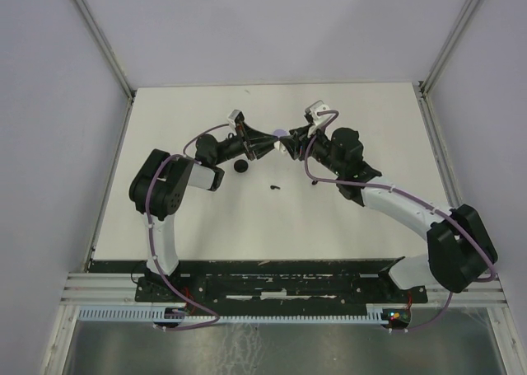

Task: Insert the wireless bluetooth earbuds into the charging case
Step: Place the earbud in the charging case, then close the charging case.

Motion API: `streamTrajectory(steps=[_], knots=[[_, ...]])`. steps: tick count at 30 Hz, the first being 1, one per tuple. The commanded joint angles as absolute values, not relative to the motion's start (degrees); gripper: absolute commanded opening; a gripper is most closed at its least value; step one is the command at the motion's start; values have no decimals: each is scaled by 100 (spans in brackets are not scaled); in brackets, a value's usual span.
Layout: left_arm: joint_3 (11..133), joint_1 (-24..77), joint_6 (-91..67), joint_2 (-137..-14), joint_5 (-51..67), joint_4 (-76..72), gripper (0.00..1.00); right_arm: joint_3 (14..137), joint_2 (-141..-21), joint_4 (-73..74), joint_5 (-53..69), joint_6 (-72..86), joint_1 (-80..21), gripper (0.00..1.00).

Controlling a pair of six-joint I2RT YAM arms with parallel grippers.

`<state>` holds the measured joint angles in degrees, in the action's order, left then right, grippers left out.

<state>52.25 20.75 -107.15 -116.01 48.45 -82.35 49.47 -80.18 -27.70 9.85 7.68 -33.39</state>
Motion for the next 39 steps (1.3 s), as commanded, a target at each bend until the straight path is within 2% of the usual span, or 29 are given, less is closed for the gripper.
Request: streamTrajectory(steps=[1, 5, 9, 11, 13, 14, 19, 23, 30, 39], knots=[[5377, 2096, -10751, -11512, 4838, -8400, 3, 4941, -7669, -3110, 596, 961, -3376, 50], [5284, 2090, -10699, -11499, 4723, -8349, 3, 5373, -7614, -2105, -309, 1026, -3375, 52], [5185, 2089, -10766, -11476, 4291, -8383, 3, 5802, -7654, -951, -811, 926, -3377, 61], [5177, 2082, -10801, -11457, 4036, -8341, 3, 5741, -7598, -705, -1097, 854, -3380, 72], [5179, 2092, -10770, -11403, 3812, -8200, 3, 5591, -7531, -576, -1485, 822, -3377, 97], [5202, 2084, -10720, -11371, 3727, -8123, 3, 5530, -7520, -513, -1577, 770, -3379, 100], [5354, 2098, -10494, -11193, 3371, -7642, 3, 5584, -7838, 17, -1683, 677, -3373, 100], [5442, 2146, -10434, -11106, 3231, -7457, 3, 5244, -7932, -698, -1058, 565, -3388, 100], [5422, 2331, -10461, -11074, 3103, -7417, 3, 5341, -8346, -1369, -137, 636, -3400, 100], [5165, 2424, -10521, -11022, 3146, -7508, 3, 5525, -8705, -1789, -423, 808, -3402, 100]])
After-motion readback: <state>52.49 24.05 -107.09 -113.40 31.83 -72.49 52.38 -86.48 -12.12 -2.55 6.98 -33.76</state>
